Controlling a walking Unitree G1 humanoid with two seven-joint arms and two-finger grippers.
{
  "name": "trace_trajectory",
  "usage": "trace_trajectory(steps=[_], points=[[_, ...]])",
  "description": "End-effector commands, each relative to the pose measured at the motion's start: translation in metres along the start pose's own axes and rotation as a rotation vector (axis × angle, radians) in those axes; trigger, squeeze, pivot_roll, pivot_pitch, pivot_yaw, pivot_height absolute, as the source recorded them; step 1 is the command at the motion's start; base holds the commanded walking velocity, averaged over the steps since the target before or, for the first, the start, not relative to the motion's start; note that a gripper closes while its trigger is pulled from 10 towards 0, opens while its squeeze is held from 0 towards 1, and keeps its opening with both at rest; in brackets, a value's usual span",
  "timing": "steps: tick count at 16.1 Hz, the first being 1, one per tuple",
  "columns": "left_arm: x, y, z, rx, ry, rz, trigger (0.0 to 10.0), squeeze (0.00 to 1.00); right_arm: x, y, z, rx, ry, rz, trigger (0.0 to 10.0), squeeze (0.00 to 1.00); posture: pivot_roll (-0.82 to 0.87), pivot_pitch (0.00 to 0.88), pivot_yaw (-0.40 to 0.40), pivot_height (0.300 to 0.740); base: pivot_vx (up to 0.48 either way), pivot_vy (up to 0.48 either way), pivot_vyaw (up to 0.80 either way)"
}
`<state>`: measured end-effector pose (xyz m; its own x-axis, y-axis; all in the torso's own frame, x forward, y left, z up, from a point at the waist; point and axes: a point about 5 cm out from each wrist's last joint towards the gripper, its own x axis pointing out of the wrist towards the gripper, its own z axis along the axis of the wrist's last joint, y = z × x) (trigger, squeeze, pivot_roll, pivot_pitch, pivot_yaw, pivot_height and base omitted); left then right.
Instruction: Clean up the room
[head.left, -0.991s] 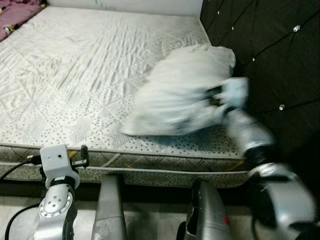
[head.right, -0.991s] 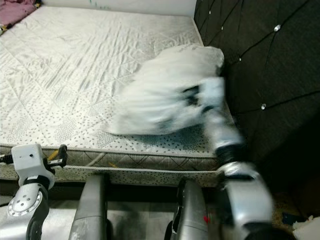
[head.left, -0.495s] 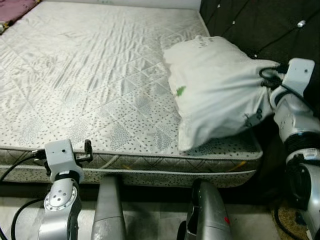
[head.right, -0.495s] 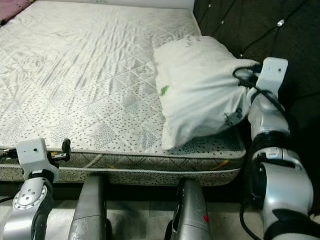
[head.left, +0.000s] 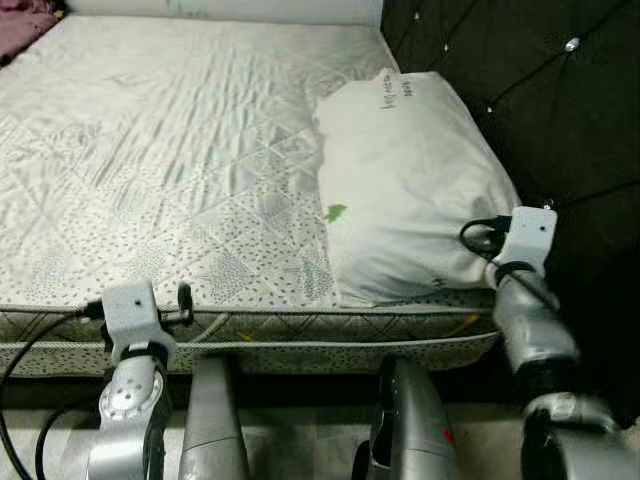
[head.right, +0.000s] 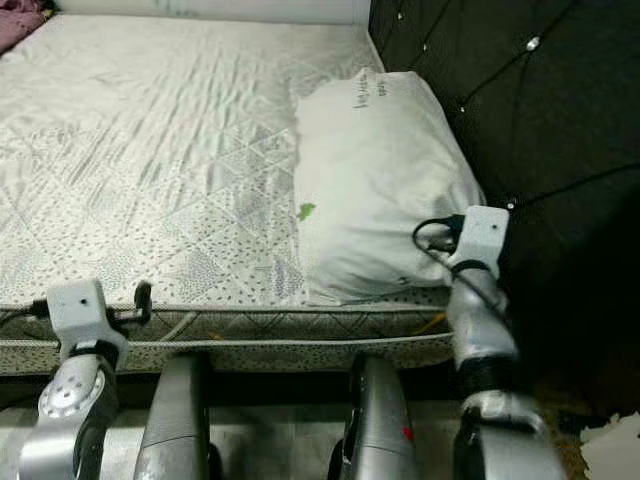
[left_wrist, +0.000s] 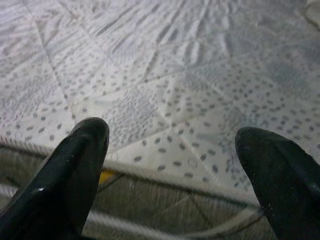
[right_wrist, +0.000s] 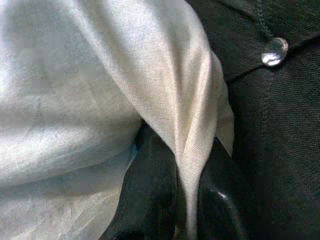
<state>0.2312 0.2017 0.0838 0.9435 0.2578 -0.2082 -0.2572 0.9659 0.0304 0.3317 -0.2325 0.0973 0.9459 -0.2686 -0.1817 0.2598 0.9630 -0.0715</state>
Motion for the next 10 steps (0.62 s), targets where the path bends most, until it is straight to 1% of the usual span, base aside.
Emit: trace_trajectory(steps=[1, 3, 4, 6, 7, 8, 9, 10], points=[[0.001, 0.001, -0.001, 0.007, 0.0, -0.007, 10.0, 0.0, -0.008, 0.013, -0.008, -0.01, 0.012, 0.04, 0.0, 0.0, 0.11, 0.0, -0.025, 0.52, 0.0, 0.0, 0.0], [0.001, 0.002, -0.002, 0.011, 0.002, -0.009, 10.0, 0.0, -0.026, 0.022, -0.014, -0.006, 0.006, 0.076, 0.0, 0.0, 0.11, 0.0, -0.023, 0.52, 0.0, 0.0, 0.0], [0.002, 0.001, -0.002, 0.01, 0.001, -0.011, 10.0, 0.0, -0.033, 0.032, -0.018, 0.006, 0.024, 0.111, 0.0, 0.0, 0.11, 0.0, -0.024, 0.52, 0.0, 0.0, 0.0], [0.002, -0.001, -0.001, 0.009, -0.001, -0.014, 10.0, 0.0, -0.039, 0.042, -0.019, 0.01, 0.029, 0.146, 0.0, 0.0, 0.11, 0.0, -0.022, 0.52, 0.0, 0.0, 0.0], [0.003, -0.001, -0.001, 0.008, -0.003, -0.015, 10.0, 0.0, -0.039, 0.05, -0.017, 0.021, 0.029, 0.176, 0.0, 0.0, 0.12, 0.0, -0.021, 0.52, 0.0, 0.0, 0.0], [0.003, 0.0, 0.0, 0.01, -0.006, -0.014, 10.0, 0.0, -0.035, 0.05, -0.012, 0.016, 0.023, 0.18, 0.0, 0.0, 0.12, 0.0, -0.021, 0.52, 0.0, 0.0, 0.0], [0.003, 0.003, 0.0, 0.013, -0.008, -0.009, 10.0, 0.0, -0.025, 0.045, -0.004, 0.01, 0.015, 0.169, 0.0, 0.0, 0.12, 0.0, -0.022, 0.52, 0.0, 0.0, 0.0], [0.003, 0.004, -0.001, 0.013, -0.004, -0.003, 10.0, 0.0, -0.012, 0.034, 0.005, -0.001, 0.011, 0.133, 0.0, 0.0, 0.12, 0.0, -0.022, 0.52, 0.0, 0.0, 0.0]])
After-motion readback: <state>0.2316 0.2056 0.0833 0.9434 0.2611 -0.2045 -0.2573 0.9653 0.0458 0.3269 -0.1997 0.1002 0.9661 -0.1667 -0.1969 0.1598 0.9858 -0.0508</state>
